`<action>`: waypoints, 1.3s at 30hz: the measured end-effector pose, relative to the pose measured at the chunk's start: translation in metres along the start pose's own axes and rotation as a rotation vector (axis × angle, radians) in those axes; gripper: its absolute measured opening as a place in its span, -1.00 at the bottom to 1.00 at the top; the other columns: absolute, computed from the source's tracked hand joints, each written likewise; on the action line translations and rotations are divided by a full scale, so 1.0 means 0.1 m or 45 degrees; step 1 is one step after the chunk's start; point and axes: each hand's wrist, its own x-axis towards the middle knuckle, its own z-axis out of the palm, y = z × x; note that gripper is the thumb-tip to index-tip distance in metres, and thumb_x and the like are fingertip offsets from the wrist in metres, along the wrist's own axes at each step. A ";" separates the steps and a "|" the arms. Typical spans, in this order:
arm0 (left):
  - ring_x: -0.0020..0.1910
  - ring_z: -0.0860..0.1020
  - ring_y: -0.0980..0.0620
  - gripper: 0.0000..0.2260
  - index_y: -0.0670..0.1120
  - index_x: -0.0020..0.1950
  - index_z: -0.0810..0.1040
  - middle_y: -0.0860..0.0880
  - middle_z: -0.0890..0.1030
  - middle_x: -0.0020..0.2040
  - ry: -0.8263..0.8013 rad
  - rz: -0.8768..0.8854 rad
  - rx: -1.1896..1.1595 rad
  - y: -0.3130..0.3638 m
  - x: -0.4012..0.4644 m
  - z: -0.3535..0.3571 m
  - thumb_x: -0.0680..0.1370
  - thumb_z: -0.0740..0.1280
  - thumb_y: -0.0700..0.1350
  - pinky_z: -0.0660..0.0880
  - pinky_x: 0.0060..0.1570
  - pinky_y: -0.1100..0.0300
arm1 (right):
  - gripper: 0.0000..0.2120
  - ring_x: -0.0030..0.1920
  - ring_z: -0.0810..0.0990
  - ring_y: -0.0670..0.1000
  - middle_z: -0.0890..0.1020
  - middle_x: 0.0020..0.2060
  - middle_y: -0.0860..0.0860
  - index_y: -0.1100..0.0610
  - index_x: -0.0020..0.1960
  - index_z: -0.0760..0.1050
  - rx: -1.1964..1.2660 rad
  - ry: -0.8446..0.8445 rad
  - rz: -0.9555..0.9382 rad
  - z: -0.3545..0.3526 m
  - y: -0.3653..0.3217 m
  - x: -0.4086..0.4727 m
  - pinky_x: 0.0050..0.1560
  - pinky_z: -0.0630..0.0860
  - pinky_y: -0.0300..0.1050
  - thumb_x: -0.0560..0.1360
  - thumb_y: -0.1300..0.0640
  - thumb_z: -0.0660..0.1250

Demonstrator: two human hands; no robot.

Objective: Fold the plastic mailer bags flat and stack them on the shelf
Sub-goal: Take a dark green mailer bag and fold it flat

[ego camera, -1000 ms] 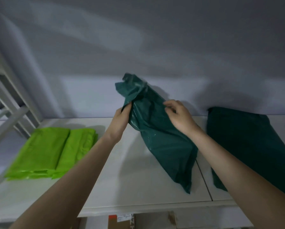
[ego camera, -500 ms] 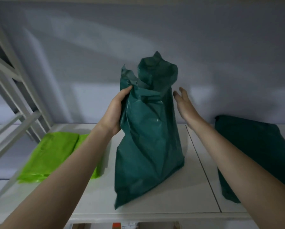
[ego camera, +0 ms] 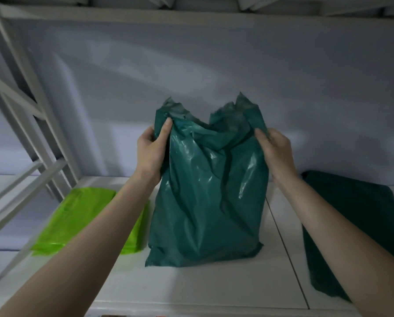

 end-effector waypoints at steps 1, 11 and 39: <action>-0.21 0.64 0.00 -0.67 -0.23 0.03 0.58 -0.11 0.67 -0.13 0.040 -0.001 0.014 -0.01 0.03 -0.03 0.51 0.37 0.04 0.60 -0.19 0.20 | -0.73 -0.33 0.46 -0.01 0.49 -0.34 0.10 0.15 -0.27 0.41 -0.051 0.054 -0.025 -0.05 0.02 0.02 -0.30 0.36 -0.16 0.57 0.06 0.24; -0.32 0.21 0.01 -0.68 -0.29 -0.27 0.36 -0.09 0.26 -0.34 0.198 0.176 0.270 -0.04 0.27 -0.25 0.50 0.25 -0.04 0.14 -0.37 0.15 | -0.79 -0.31 0.30 -0.05 0.33 -0.33 0.04 0.12 -0.26 0.29 -0.041 0.219 0.013 -0.41 0.03 0.01 -0.29 0.24 -0.13 0.55 0.19 0.19; -0.07 0.60 0.11 -0.83 0.02 -0.01 0.62 0.09 0.64 -0.12 0.162 0.549 0.530 0.39 0.34 -0.16 0.53 0.25 -0.03 0.55 0.03 0.10 | -0.78 -0.28 0.50 -0.31 0.57 -0.24 -0.12 0.22 -0.03 0.56 -0.092 0.416 -0.313 -0.49 -0.44 0.09 -0.14 0.45 -0.35 0.57 0.16 0.17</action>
